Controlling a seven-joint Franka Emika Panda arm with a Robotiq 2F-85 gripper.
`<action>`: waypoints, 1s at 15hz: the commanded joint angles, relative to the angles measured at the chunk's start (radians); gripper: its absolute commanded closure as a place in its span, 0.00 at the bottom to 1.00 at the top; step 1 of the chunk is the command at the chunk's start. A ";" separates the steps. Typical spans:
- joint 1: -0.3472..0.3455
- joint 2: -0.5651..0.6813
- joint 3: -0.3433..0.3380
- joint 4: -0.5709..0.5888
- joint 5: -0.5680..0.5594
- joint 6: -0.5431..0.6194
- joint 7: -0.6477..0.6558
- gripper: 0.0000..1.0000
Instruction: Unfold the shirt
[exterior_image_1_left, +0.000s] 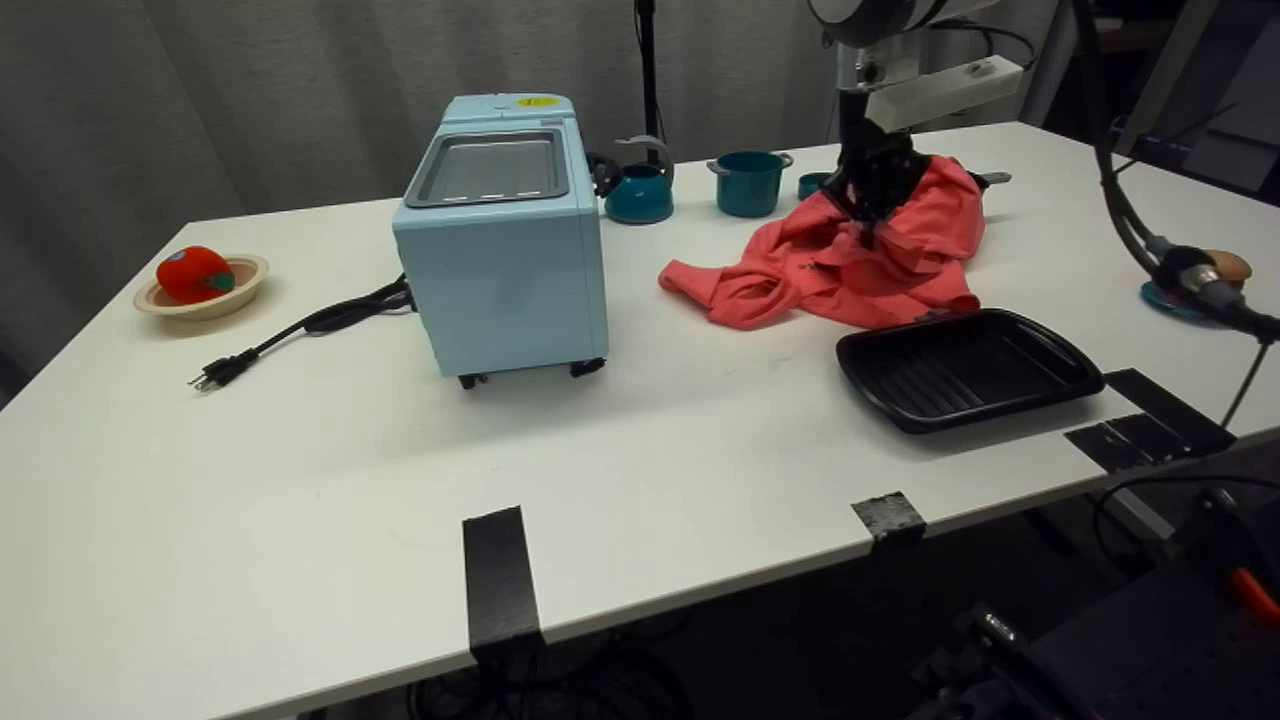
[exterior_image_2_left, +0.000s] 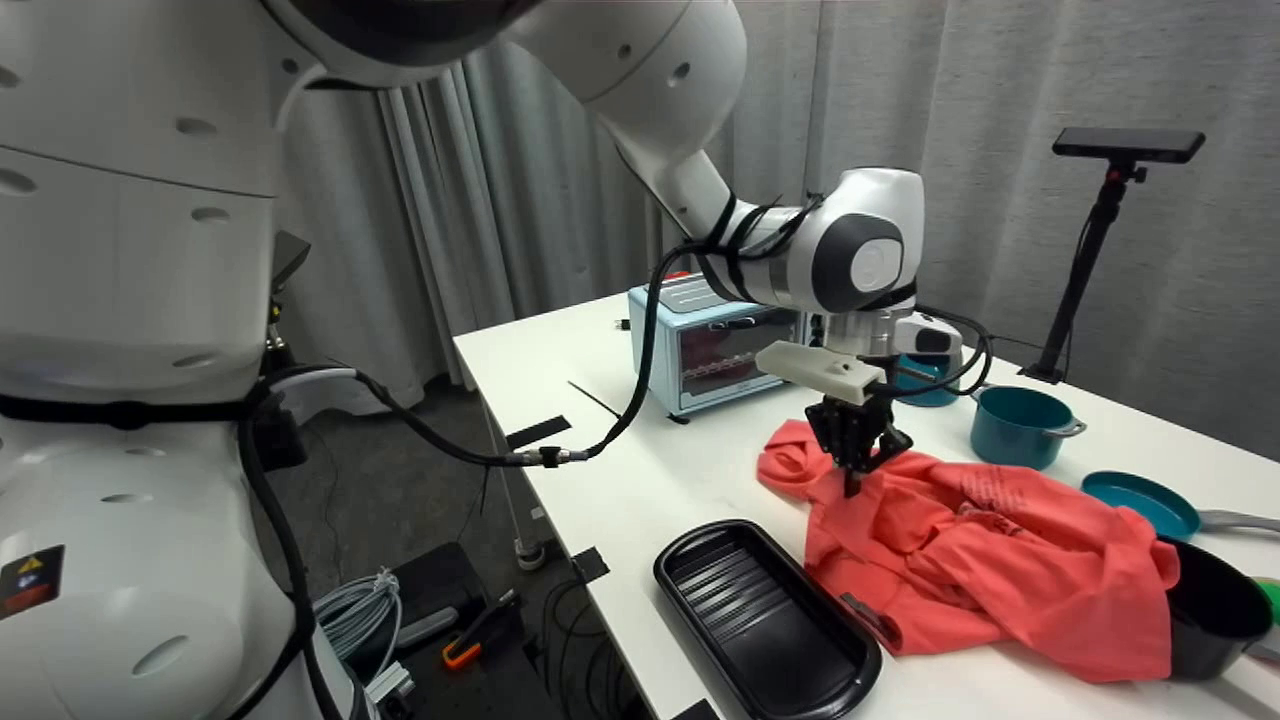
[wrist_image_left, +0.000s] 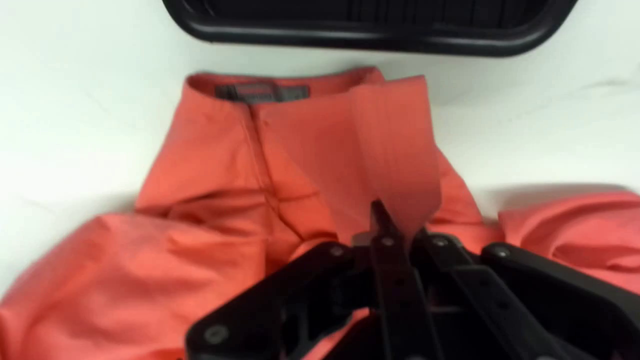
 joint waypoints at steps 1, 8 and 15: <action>-0.009 -0.203 -0.042 -0.250 -0.058 0.039 0.105 0.99; -0.117 -0.514 -0.122 -0.591 -0.192 0.035 0.269 0.99; -0.325 -0.741 -0.131 -0.736 -0.327 0.031 0.336 0.54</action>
